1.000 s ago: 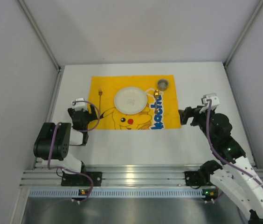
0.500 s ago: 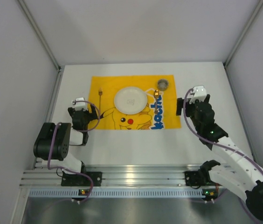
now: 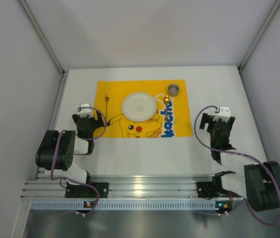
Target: Set the dinner table for one person
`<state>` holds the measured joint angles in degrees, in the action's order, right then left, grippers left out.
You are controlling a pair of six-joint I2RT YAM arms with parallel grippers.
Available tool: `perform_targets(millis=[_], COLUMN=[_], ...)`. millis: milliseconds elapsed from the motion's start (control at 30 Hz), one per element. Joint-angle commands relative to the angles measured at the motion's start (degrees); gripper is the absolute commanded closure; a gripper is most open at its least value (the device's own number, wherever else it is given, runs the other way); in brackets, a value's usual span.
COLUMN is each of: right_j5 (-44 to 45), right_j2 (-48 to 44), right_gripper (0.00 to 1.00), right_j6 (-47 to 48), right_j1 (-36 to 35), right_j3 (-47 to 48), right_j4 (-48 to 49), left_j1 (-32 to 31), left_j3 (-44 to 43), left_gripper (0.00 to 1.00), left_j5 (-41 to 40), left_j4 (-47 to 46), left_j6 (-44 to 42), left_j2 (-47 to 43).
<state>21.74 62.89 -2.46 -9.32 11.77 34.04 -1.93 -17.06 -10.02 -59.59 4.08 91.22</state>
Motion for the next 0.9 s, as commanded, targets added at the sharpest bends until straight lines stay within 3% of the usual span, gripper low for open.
perform_targets(millis=[0,200,333,400,867], right_j5=[-2.1,-9.7,-21.3,-25.4,-26.5], right_j2=[3.0,12.1,19.7,19.5,20.0], right_gripper=[0.00,0.00,0.00,0.00,0.00], right_j6=[1.5,1.8,4.5,6.2,4.7], right_j1=[2.6,6.7,8.7,8.7,10.8], right_j3=[-0.9,-0.7,-1.8,1.0,2.4], right_j4=[21.9,31.9,41.2,34.2,33.3], left_j1=[0.0,0.0,0.0,0.0,0.0], left_j3=[-0.4,-0.4,-0.4,-0.5,-0.4], left_gripper=[0.02,0.02,0.02,0.02,0.01], left_j5=[0.6,0.7,0.7,0.6,0.6], left_j4=[-4.4,-4.3,-4.4,-4.4,-4.4], left_j6=[-0.6,-0.6,-0.5,-0.6,-0.6], left_j2=[-1.1,-1.1,-1.1,-1.0,-1.1])
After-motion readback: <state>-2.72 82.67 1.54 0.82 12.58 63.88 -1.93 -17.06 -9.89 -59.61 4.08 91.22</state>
